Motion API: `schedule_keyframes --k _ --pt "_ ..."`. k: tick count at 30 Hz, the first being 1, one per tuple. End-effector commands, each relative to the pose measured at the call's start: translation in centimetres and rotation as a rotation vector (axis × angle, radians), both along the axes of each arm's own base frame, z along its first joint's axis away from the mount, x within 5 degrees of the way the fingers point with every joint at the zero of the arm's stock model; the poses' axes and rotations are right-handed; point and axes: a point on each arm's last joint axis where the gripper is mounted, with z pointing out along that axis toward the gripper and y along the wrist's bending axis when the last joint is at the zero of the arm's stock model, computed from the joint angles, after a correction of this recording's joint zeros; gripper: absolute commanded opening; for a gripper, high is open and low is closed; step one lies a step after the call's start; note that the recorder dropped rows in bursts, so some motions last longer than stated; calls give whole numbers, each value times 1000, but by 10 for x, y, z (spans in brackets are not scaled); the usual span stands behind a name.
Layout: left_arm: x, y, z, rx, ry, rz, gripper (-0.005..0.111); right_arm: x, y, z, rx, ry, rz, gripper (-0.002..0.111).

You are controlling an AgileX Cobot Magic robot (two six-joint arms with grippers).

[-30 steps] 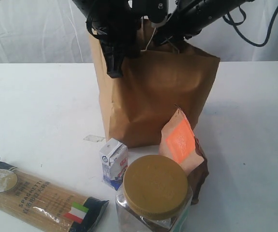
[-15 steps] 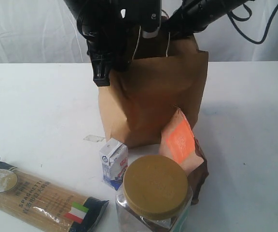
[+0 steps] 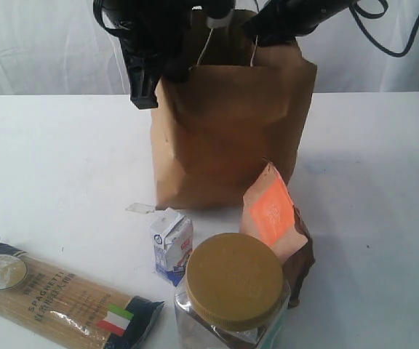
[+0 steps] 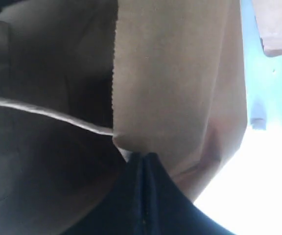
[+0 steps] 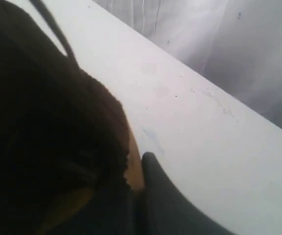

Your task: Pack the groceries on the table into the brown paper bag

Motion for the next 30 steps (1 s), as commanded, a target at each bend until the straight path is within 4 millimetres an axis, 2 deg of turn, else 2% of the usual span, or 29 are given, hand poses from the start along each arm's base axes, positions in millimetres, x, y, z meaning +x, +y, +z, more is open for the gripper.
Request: schedule_keyframes --k 1,6,13,16,18,21,23,26,30 --pt "-7 1 9 -66 23 23 0 -2 -7 20 63 -53 -62 0" --pt "-7 0 9 -86 30 29 0 -2 -6 14 48 -13 -42 3" --pt "-10 2 7 -57 62 30 3 -1 -7 12 45 -4 -59 26" --pt "-10 3 6 -52 67 31 17 -1 -7 12 53 3 -78 36" --pt "-10 3 6 -52 67 31 30 -1 -7 12 53 3 -78 41" --pt "-10 3 6 -53 68 33 50 -1 -7 12 54 1 -78 42" --pt "-10 3 6 -56 70 38 58 -1 -7 12 54 1 -78 42" --pt "-10 2 6 -58 70 40 64 1 -8 14 63 -22 -92 42" --pt "-14 6 14 -74 53 39 66 -4 -9 25 71 -49 -94 42"
